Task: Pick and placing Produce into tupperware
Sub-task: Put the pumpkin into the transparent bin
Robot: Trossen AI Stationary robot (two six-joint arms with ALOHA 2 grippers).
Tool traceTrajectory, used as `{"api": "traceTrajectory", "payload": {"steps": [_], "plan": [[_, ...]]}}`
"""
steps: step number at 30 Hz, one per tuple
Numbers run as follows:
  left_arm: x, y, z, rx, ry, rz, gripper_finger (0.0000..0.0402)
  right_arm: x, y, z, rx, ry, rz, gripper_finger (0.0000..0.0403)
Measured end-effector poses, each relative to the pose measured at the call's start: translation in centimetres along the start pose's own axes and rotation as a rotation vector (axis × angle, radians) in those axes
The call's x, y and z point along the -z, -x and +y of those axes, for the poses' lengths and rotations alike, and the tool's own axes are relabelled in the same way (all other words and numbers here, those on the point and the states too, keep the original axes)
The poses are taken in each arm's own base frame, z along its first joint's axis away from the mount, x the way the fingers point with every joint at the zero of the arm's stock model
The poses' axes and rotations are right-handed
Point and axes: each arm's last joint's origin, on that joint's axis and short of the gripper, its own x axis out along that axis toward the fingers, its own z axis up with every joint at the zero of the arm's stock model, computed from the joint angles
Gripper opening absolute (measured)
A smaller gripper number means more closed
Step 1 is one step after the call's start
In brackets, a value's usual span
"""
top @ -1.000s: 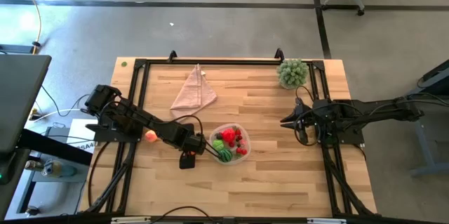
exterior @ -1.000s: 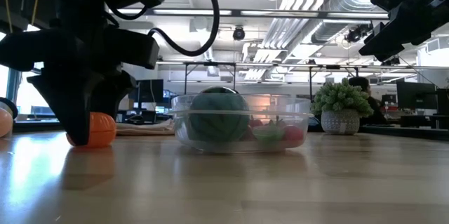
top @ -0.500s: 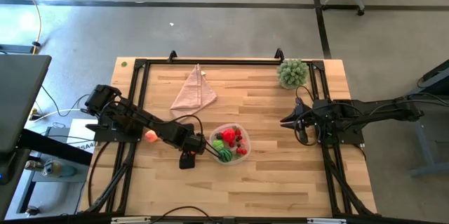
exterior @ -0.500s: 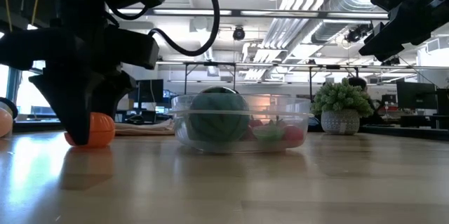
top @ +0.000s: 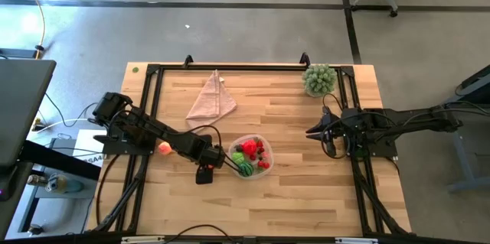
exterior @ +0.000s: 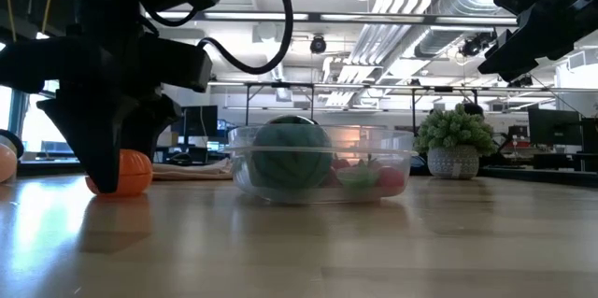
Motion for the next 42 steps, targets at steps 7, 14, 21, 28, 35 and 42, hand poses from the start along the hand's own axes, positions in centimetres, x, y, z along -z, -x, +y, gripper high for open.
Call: {"api": "traceTrajectory", "payload": {"steps": [7,14,21,28,35,42], "plan": [[0.00,0.00,0.00,0.000,0.000,0.000,0.0275,0.00,0.00,0.00,0.000,0.000,0.000,0.0068],[0.01,0.00,0.00,0.000,0.017,0.001,0.0275,0.00,0.00,0.00,0.000,0.000,0.000,0.0068],[0.01,0.00,0.00,0.000,0.022,0.001,0.0275,0.00,0.00,0.00,0.000,0.000,0.000,0.0068],[0.01,0.00,0.00,0.000,0.022,0.001,0.0263,0.01,0.00,0.00,0.000,0.000,0.000,0.0068],[0.00,0.04,0.00,0.001,0.021,0.000,0.0227,0.00,0.00,0.00,0.000,0.000,0.000,0.0068],[0.01,0.04,0.00,0.000,0.022,0.001,0.0274,0.00,0.00,0.00,0.000,0.000,0.000,0.0068]]}}
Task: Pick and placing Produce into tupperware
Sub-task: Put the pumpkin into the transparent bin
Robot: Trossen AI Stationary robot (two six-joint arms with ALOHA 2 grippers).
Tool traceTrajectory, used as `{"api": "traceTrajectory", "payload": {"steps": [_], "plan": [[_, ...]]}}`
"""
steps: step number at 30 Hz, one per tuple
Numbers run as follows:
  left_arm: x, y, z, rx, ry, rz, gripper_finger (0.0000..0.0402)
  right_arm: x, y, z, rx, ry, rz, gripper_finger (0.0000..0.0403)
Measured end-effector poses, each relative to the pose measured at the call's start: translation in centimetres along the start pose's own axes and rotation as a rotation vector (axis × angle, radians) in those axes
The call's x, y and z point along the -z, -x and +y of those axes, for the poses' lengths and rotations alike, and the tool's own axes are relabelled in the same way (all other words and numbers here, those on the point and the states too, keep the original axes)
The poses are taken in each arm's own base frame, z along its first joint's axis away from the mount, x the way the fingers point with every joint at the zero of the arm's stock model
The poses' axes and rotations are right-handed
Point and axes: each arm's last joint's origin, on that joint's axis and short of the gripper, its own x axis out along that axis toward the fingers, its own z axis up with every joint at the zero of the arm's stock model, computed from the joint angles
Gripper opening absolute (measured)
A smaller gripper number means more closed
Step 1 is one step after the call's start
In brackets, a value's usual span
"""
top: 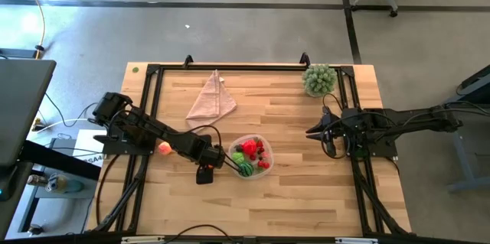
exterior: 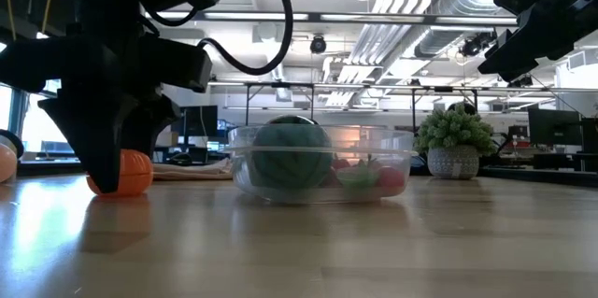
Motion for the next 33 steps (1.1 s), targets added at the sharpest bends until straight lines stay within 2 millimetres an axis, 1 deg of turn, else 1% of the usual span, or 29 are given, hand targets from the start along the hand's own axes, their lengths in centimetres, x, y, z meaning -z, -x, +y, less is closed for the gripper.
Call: {"api": "traceTrajectory", "payload": {"steps": [3,9,11,14,17,19,21,26,31,33], "plan": [[0.00,0.00,0.00,0.000,0.000,0.000,0.0274,0.00,0.00,0.00,0.000,0.000,0.000,0.0068],[0.00,0.00,0.00,0.000,0.000,0.000,0.0233,0.00,0.00,0.00,0.000,0.000,0.000,0.0068],[-0.01,0.00,0.00,0.000,0.000,-0.001,0.0227,0.00,0.00,0.00,0.000,0.000,0.000,0.0068],[-0.01,0.00,0.00,0.000,0.001,-0.001,0.0233,0.01,0.00,0.00,0.000,0.000,0.000,0.0068],[0.00,0.00,0.00,0.000,0.001,0.000,0.0256,0.00,0.00,0.00,0.000,0.000,0.000,0.0068],[-0.01,0.00,0.00,0.000,0.001,-0.001,0.0265,0.00,0.01,0.00,0.000,0.000,-0.001,0.0068],[-0.01,0.00,0.00,0.000,0.001,-0.001,0.0261,0.00,0.00,0.00,0.000,0.000,0.000,0.0068],[-0.02,0.00,-0.01,0.000,0.001,-0.002,0.0226,0.00,0.00,0.00,0.000,0.000,0.000,0.0068],[-0.02,0.00,-0.01,0.001,0.001,-0.002,0.0228,0.01,0.00,-0.01,0.000,0.000,0.000,0.0068],[-0.03,0.02,0.00,-0.004,0.001,-0.003,0.0243,0.01,0.00,0.00,0.000,0.000,0.000,0.0068]]}}
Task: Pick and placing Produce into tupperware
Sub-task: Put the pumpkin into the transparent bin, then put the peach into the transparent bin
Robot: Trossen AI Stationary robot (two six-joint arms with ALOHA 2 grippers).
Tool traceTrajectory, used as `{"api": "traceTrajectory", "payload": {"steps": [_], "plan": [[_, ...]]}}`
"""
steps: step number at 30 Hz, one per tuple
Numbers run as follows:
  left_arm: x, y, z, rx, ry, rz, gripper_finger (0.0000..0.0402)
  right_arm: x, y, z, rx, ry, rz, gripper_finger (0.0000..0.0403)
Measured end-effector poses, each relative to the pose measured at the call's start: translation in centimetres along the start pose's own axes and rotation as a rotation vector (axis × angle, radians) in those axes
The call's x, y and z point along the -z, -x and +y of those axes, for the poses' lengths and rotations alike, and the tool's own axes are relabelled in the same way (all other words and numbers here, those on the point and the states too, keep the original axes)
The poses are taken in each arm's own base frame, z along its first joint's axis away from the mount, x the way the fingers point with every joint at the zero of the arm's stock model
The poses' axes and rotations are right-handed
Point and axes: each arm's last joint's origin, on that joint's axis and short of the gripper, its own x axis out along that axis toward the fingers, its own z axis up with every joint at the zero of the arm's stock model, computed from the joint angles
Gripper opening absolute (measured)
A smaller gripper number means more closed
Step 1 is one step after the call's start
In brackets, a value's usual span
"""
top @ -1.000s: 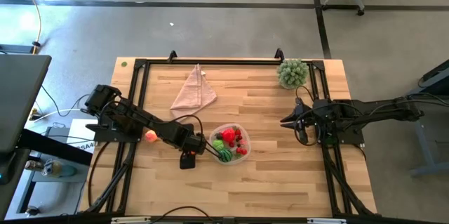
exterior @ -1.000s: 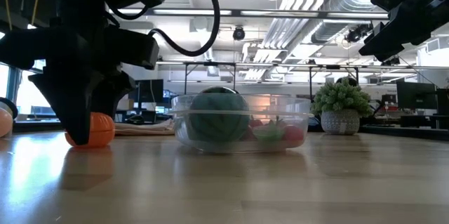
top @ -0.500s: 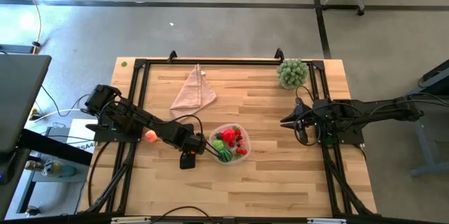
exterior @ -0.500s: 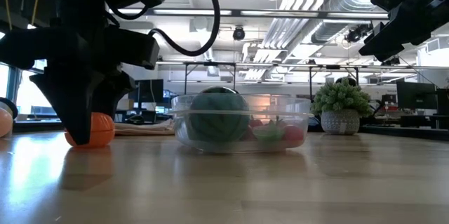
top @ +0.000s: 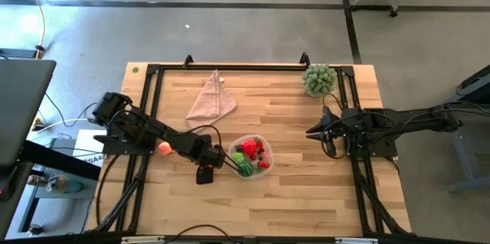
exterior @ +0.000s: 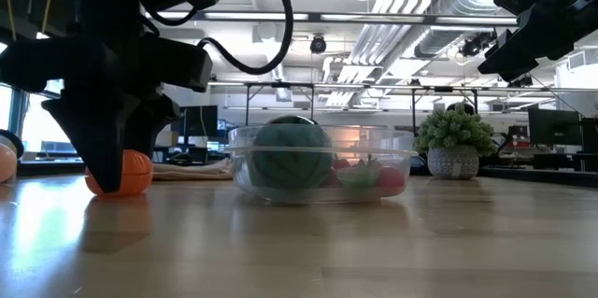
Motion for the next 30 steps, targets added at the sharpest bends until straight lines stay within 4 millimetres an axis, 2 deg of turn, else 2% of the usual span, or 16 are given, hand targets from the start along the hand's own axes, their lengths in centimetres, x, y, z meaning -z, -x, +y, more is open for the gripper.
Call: {"api": "traceTrajectory", "payload": {"steps": [4,9,14,19,21,26,30], "plan": [[-0.7,0.9,-0.2,-0.027,0.000,-0.002,0.0257,0.0,0.0,0.0,0.000,0.000,0.000,0.0068],[-2.2,3.5,-0.7,-0.075,-0.016,0.018,0.0225,0.0,0.0,0.0,0.000,0.000,0.000,0.0068],[-4.5,7.0,-1.3,-0.111,-0.062,-0.037,0.0225,0.0,0.0,0.0,0.000,0.000,0.000,0.0068],[-7.5,11.6,-2.2,-0.134,-0.164,-0.218,0.0267,0.0,0.0,0.0,0.000,0.000,0.000,0.0068],[-8.7,13.4,-2.6,-0.127,-0.209,-0.309,0.0271,0.0,0.0,0.0,0.000,0.000,0.000,0.0068],[-10.9,16.0,-3.2,-0.106,-0.323,-0.518,0.0234,0.0,0.0,0.0,0.000,0.000,0.000,0.0068],[-12.0,15.8,-2.4,-0.050,-0.339,-0.553,0.0188,0.0,0.0,0.0,0.000,0.000,0.000,0.0068]]}}
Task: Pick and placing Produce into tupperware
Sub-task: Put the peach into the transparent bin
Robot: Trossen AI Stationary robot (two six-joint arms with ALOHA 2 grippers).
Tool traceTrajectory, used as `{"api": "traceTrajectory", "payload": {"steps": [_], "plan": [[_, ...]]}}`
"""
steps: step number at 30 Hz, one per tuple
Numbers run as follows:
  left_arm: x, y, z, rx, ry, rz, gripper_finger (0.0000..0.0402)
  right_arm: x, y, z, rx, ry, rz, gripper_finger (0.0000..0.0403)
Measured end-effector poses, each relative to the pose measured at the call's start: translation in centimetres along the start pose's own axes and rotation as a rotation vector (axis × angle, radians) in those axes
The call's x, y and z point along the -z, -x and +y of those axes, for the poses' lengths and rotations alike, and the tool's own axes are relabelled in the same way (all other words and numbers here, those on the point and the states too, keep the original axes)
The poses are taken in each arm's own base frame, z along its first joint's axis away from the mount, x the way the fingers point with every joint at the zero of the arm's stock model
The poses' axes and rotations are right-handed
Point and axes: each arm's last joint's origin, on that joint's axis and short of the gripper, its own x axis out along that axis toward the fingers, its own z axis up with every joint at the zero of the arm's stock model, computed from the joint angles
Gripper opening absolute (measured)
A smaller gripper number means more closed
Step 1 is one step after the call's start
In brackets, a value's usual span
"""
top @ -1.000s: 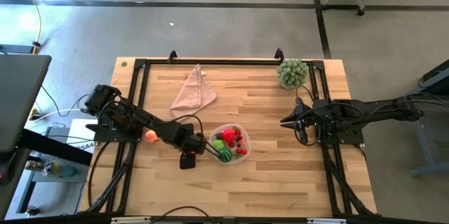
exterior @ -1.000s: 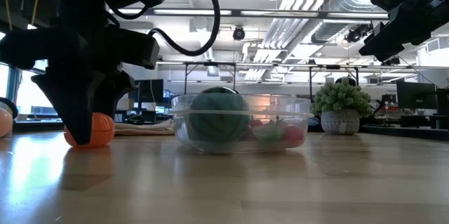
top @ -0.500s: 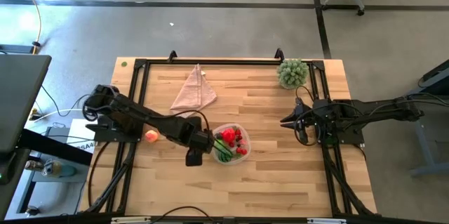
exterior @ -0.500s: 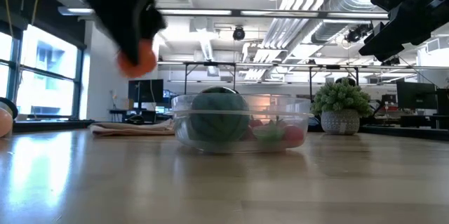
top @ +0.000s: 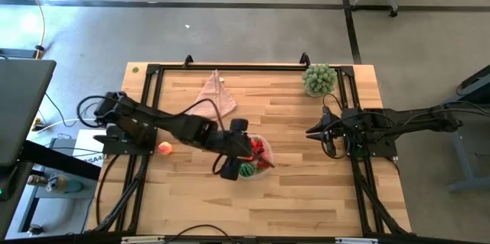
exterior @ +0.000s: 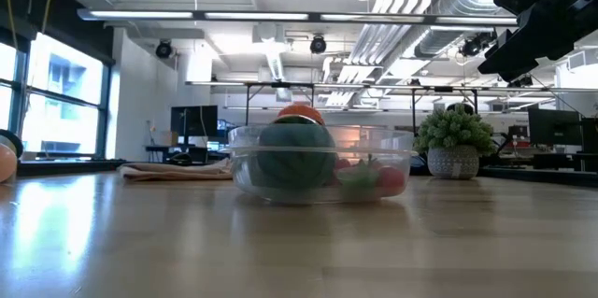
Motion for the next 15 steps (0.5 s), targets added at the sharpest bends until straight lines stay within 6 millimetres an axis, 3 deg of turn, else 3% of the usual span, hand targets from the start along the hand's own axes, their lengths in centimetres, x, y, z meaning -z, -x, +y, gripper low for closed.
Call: {"api": "traceTrajectory", "payload": {"steps": [8,15], "plan": [[2.4,-4.4,1.0,-0.011,-0.002,0.238,0.0135,0.0,0.0,0.0,0.000,0.000,0.000,0.0068],[3.5,-5.0,1.1,-0.043,-0.007,0.346,0.0108,0.1,0.0,0.0,0.002,0.000,0.008,0.0068]]}}
